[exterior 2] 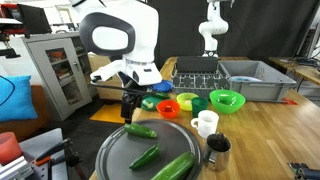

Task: Move the left green object from the gray plate to the green plate

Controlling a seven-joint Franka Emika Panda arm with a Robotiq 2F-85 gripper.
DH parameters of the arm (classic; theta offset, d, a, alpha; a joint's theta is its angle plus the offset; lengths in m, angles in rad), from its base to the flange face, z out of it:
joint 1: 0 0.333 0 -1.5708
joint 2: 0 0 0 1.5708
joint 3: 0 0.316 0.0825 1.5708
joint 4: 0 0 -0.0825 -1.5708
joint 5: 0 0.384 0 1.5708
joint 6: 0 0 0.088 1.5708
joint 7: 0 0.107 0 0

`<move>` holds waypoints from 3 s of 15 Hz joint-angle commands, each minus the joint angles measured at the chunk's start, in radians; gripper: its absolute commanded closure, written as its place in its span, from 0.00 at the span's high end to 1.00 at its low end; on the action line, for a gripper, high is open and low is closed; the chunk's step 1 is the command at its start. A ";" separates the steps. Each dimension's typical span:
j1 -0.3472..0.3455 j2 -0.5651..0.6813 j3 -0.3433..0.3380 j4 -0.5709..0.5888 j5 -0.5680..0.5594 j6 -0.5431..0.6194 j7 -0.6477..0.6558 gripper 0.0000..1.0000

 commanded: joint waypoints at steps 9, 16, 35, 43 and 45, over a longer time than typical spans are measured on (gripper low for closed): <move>0.005 0.248 0.005 0.101 0.093 0.175 -0.016 1.00; -0.009 0.332 0.020 0.160 0.107 0.224 -0.066 0.74; -0.039 0.145 -0.004 0.096 0.135 0.139 -0.147 0.12; -0.022 0.085 0.034 0.234 0.208 0.109 -0.110 0.12; -0.016 0.122 0.044 0.294 0.223 0.103 -0.088 0.12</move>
